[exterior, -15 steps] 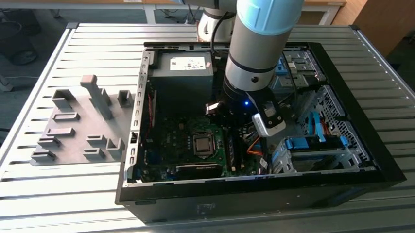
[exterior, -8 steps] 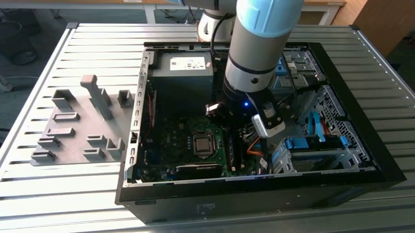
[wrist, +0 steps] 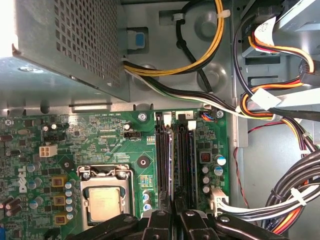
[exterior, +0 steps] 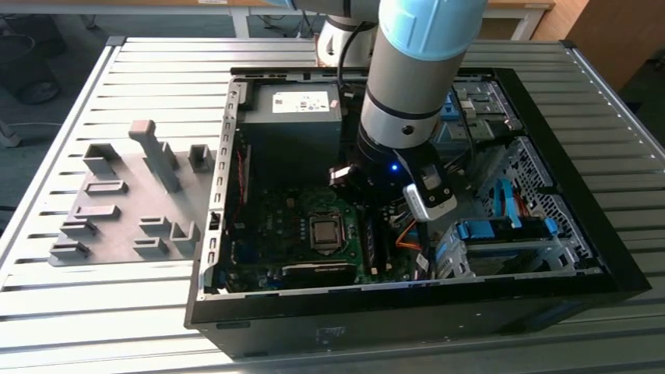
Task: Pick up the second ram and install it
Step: 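Insert the second ram into the second slot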
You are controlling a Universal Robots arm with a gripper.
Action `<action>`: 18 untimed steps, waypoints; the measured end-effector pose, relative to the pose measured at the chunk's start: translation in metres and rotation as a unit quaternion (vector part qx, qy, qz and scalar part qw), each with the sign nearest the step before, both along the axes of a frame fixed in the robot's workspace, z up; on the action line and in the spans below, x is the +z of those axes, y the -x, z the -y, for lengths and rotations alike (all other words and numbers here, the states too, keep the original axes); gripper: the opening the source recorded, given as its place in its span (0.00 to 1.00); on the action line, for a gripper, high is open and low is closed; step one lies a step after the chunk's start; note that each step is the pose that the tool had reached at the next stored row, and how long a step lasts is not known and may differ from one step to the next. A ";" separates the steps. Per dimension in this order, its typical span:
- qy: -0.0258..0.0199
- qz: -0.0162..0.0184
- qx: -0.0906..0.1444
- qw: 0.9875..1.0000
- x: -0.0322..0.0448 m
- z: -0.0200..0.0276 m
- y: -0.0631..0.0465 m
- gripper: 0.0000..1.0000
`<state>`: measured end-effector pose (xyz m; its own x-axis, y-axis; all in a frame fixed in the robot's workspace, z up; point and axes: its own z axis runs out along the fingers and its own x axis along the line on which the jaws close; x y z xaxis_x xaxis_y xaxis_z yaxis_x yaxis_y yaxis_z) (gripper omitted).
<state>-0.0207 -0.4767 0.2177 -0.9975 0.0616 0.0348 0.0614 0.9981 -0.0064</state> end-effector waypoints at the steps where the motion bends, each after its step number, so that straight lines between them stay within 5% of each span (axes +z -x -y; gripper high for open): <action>1: 0.000 0.000 0.000 1.000 0.0000 0.0000 0.000 0.14; 18: 0.000 0.000 0.014 1.000 0.0054 0.0000 0.000 0.14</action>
